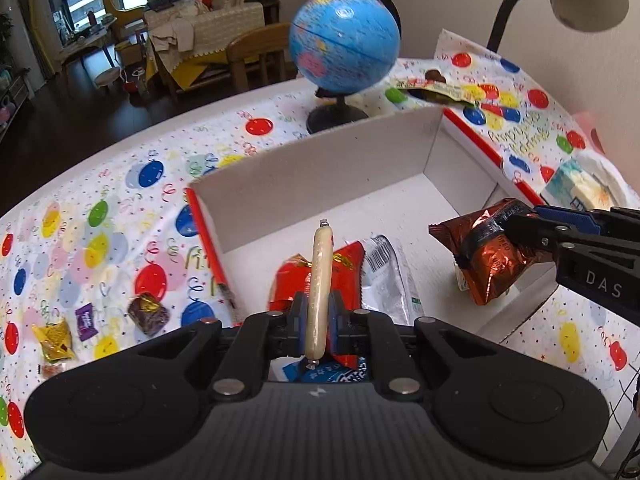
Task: Organize snacks
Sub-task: 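Carry the copper sweet and sausage stick over the red box with both tools, then open both tools to drop the sausage stick and copper sweet into the box, then move both tools back over the remaining snacks on the table, then grasp the black sesame packet with the left tool while the right tool grasps the green cracker packet, then carry the black packet and green cracker packet over the red box with both tools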
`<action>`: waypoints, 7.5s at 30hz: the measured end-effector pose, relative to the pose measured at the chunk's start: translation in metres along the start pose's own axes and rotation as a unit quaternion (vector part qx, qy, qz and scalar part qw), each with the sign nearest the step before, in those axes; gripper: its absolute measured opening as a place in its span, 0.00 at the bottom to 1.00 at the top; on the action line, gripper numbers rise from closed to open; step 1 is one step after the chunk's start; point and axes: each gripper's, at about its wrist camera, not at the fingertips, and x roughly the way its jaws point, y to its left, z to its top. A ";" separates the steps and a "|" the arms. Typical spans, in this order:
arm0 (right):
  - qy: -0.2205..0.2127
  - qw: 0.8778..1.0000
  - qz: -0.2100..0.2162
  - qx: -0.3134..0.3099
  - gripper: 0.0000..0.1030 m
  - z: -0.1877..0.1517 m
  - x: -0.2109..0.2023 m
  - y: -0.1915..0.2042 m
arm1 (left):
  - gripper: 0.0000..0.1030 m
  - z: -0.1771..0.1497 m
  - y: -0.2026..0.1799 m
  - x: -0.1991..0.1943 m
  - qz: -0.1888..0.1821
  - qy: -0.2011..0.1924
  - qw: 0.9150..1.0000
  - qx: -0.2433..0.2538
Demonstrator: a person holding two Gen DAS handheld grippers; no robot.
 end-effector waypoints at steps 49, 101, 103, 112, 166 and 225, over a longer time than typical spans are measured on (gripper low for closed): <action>-0.020 0.999 0.033 -0.004 0.57 -0.010 -0.053 0.058 | 0.14 -0.038 0.044 -0.060 -0.003 -0.034 0.999 -0.015; -0.045 0.995 0.078 -0.037 1.00 -0.059 -0.086 0.281 | 0.81 -0.167 0.288 -0.160 0.031 -0.081 0.986 -0.140; -0.035 0.996 0.075 -0.044 1.00 -0.059 -0.078 0.279 | 0.81 -0.168 0.287 -0.151 0.034 -0.074 0.987 -0.139; 0.018 0.990 0.091 -0.106 0.99 -0.054 -0.026 0.272 | 0.81 -0.164 0.278 -0.097 0.033 -0.021 0.989 -0.140; 0.200 0.891 0.199 -0.357 0.57 -0.042 0.140 0.318 | 0.35 -0.130 0.281 0.025 -0.037 0.078 0.993 -0.085; 0.008 0.994 0.072 -0.077 0.44 -0.027 -0.098 0.214 | 0.32 -0.104 0.161 -0.146 -0.019 -0.065 0.996 -0.063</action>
